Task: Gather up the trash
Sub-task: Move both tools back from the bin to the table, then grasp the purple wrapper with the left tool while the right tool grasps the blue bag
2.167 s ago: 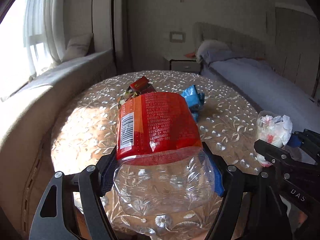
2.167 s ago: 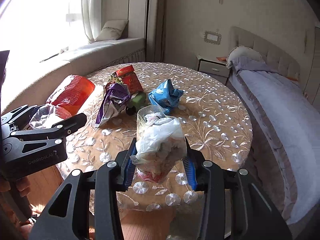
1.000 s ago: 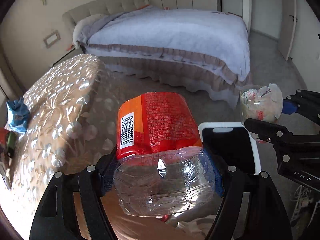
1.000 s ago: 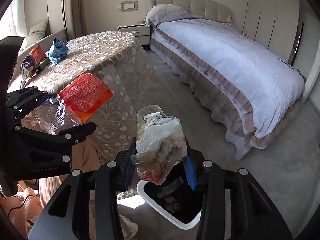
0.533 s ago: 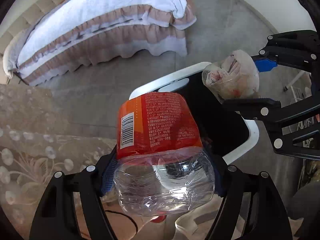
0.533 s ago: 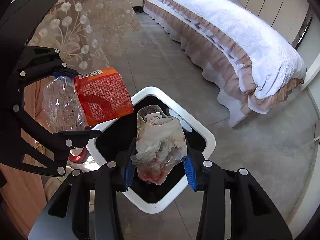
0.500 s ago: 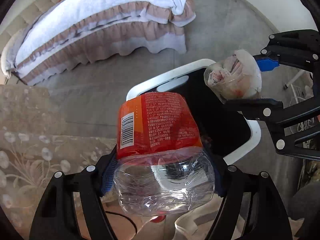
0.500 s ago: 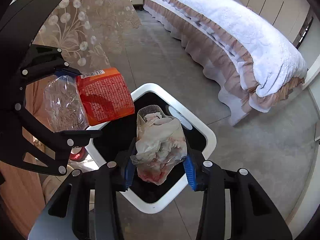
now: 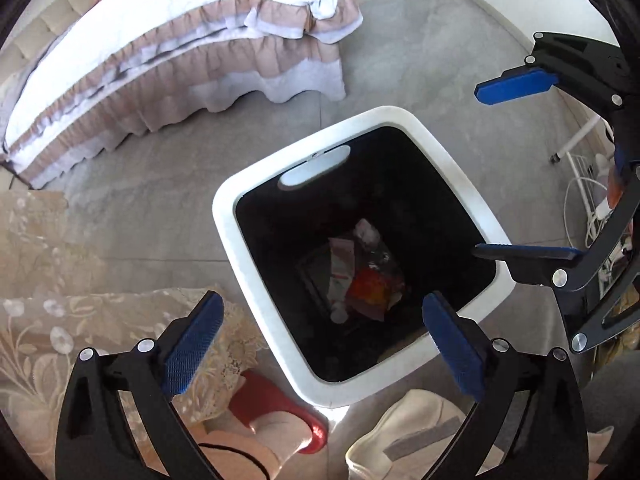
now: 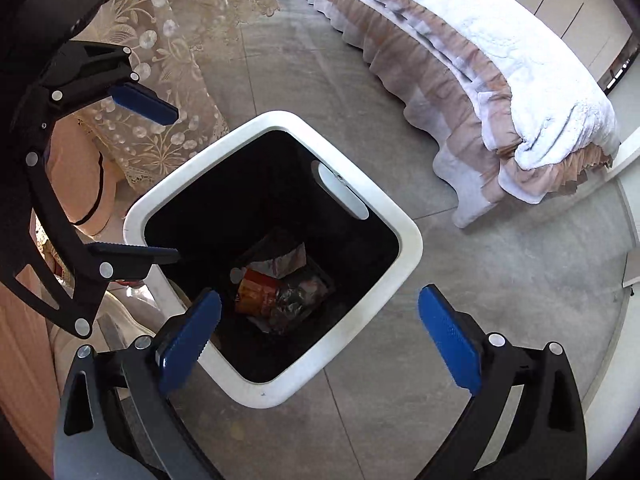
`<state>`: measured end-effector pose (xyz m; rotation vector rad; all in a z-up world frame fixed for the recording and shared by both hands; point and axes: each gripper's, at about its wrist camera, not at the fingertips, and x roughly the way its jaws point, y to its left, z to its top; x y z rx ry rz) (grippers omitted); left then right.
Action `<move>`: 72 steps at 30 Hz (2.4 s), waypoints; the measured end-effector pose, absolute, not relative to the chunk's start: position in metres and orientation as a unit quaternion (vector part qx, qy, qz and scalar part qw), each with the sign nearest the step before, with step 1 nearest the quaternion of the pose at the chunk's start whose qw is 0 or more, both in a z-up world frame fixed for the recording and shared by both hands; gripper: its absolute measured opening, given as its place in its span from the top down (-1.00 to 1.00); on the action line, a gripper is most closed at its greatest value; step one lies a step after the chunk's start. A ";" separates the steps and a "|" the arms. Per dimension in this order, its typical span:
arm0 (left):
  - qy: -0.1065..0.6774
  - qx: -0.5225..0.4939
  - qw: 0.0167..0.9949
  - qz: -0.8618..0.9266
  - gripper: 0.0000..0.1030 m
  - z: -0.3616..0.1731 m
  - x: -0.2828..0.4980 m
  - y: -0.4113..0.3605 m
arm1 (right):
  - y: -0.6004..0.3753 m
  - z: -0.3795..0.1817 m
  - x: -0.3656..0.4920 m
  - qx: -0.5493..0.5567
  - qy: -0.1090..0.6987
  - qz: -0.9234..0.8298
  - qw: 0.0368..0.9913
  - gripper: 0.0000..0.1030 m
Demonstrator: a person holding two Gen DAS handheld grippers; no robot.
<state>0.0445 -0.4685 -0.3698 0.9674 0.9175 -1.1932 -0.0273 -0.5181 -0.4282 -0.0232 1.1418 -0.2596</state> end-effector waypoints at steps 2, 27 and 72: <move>0.392 0.422 0.631 -0.520 -0.90 -0.364 0.044 -0.466 | -0.520 -0.422 -0.026 -0.012 0.531 -0.127 0.838 -0.91; 0.269 0.300 0.797 -0.450 -0.90 -0.204 0.084 -0.371 | -0.452 -0.261 -0.001 -0.085 0.336 -0.124 0.930 -0.91; 0.335 0.076 0.938 -0.042 -0.90 -0.148 0.275 -0.049 | -0.213 -0.185 0.274 -0.055 0.265 0.115 0.956 -0.91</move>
